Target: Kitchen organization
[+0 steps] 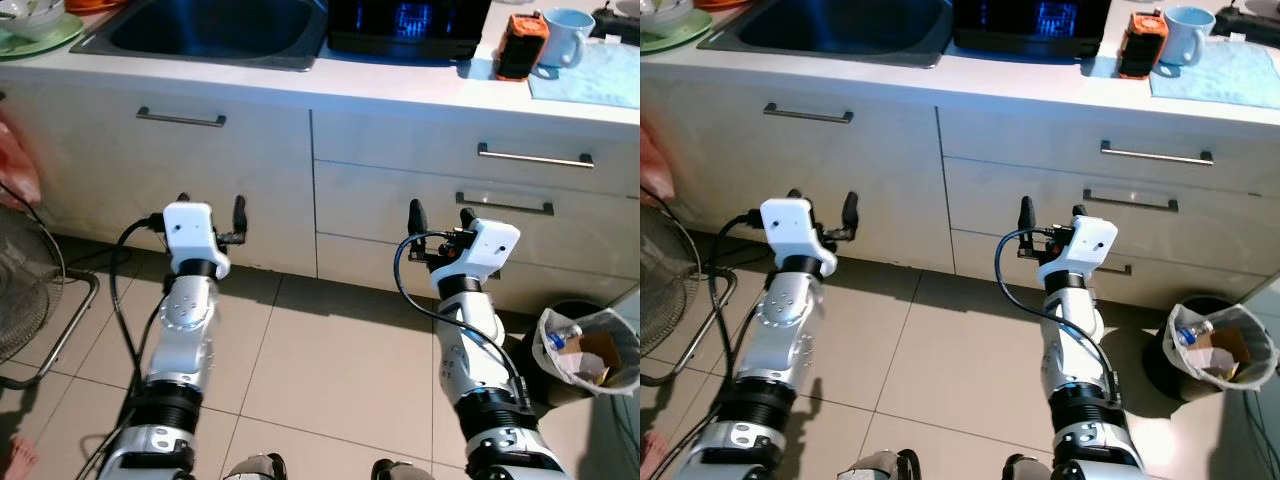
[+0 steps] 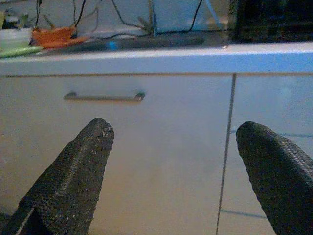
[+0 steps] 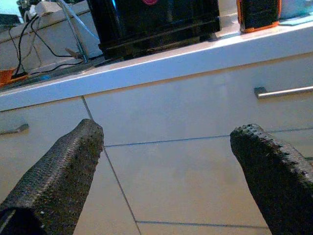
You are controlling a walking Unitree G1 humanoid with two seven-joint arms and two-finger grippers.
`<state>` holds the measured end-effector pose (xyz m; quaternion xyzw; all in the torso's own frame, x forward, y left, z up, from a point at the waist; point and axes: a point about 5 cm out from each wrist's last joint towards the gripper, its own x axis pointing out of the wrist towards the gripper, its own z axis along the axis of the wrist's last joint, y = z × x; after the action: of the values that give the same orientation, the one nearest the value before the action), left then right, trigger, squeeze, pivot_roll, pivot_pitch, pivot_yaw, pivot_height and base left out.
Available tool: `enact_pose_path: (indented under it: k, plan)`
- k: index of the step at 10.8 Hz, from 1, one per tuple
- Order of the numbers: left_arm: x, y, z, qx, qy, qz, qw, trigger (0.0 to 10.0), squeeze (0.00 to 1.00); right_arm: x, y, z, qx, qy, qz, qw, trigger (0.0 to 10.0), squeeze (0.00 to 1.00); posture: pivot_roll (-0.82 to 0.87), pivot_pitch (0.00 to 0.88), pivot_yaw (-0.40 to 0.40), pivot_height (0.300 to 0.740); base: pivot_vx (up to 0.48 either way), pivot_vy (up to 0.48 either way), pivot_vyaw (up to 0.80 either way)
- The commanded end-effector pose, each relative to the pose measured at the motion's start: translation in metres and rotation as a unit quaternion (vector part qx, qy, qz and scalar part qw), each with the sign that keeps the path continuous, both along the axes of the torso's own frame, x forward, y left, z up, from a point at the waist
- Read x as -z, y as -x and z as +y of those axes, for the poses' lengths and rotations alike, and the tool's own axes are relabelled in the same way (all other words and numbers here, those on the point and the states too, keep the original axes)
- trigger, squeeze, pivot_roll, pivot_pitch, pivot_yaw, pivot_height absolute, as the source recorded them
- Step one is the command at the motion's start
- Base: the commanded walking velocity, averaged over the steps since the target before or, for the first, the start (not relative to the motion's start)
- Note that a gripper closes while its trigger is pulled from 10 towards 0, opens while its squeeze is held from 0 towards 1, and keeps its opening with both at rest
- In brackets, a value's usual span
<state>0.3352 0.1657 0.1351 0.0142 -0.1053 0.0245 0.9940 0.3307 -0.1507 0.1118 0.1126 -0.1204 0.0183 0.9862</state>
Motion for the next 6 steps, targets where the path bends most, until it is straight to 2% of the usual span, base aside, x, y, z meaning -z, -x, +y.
enact_pose_path:
  k: [1, 2, 5, 6]
  plan:
    - [-0.003, 0.001, 0.000, -0.007, 0.005, -0.004, 1.000, 10.0, 0.00, -0.009, -0.003, 0.001, -0.009, 0.002, -0.010, 1.000, 10.0, 0.00, 0.03, 0.076, 0.052, 0.740, 0.000, 0.000, 0.00]
    - [0.000, 0.003, -0.002, -0.012, 0.010, -0.001, 1.000, 10.0, 0.00, -0.009, -0.005, -0.003, -0.007, 0.007, -0.004, 1.000, 10.0, 0.00, 0.03, 0.083, 0.017, 0.740, 0.000, 0.000, 0.00]
    - [0.005, 0.010, -0.005, -0.024, 0.026, -0.002, 0.999, 10.0, 0.00, -0.007, -0.009, -0.010, -0.004, -0.001, 0.020, 1.000, 10.0, 0.00, 0.04, 0.100, -0.038, 0.740, 0.000, 0.262, 0.00]
    - [0.007, 0.012, -0.007, -0.032, 0.033, 0.003, 0.999, 10.0, 0.00, -0.012, -0.010, -0.015, -0.008, 0.002, 0.016, 1.000, 10.0, 0.00, 0.02, 0.103, -0.046, 0.740, 0.000, 0.300, -0.80]
